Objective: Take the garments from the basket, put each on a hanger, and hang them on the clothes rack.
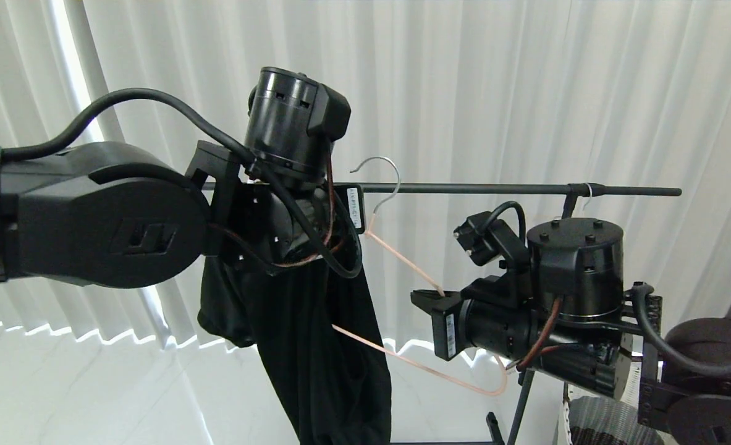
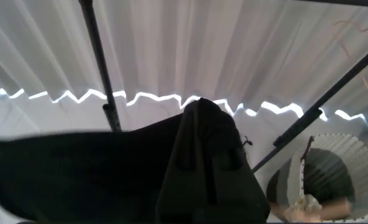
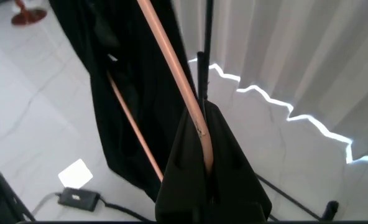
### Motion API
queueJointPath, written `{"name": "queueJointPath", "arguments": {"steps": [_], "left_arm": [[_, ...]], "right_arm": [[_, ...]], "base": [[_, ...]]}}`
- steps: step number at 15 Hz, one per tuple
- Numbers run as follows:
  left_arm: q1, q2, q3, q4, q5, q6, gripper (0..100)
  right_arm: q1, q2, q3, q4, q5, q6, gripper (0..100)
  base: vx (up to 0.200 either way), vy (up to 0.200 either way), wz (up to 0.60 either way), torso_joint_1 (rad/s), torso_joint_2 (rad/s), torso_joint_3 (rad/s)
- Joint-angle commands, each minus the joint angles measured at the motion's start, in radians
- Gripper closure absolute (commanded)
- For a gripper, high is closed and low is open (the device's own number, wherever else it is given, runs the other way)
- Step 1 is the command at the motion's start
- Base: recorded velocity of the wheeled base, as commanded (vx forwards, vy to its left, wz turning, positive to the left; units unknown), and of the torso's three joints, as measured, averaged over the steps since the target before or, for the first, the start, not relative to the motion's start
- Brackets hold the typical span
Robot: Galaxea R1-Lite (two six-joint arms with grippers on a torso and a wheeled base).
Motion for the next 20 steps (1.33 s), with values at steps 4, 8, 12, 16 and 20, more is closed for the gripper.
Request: {"name": "queueJointPath", "arguments": {"steps": [4,8,12,16,20], "left_arm": [[0.004,-0.054,-0.005,0.000,-0.001,0.001,100],[-0.077,-0.071,-0.005,-0.002,-0.044,0.002,100],[-0.016,-0.100,0.035,-0.006,-0.044,0.010,100],[-0.007,-0.221,0.081,-0.008,-0.155,0.094,100],[-0.057,-0.284,0.158,-0.008,-0.317,0.211,100]], "right_arm": [[0.003,0.036,-0.036,0.005,-0.044,0.037,100],[0.041,0.074,-0.085,0.005,-0.045,0.038,100],[0.032,0.074,-0.084,0.005,-0.088,0.041,100],[0.015,0.079,-0.079,0.003,-0.125,0.040,100],[0.017,0.079,-0.084,0.002,-0.140,0.041,100]], "base": [[0.000,0.000,0.00,0.000,0.00,0.000],[0.000,0.000,0.00,0.000,0.00,0.000],[0.000,0.000,0.00,0.000,0.00,0.000],[0.000,0.000,0.00,0.000,0.00,0.000],[0.000,0.000,0.00,0.000,0.00,0.000]]}}
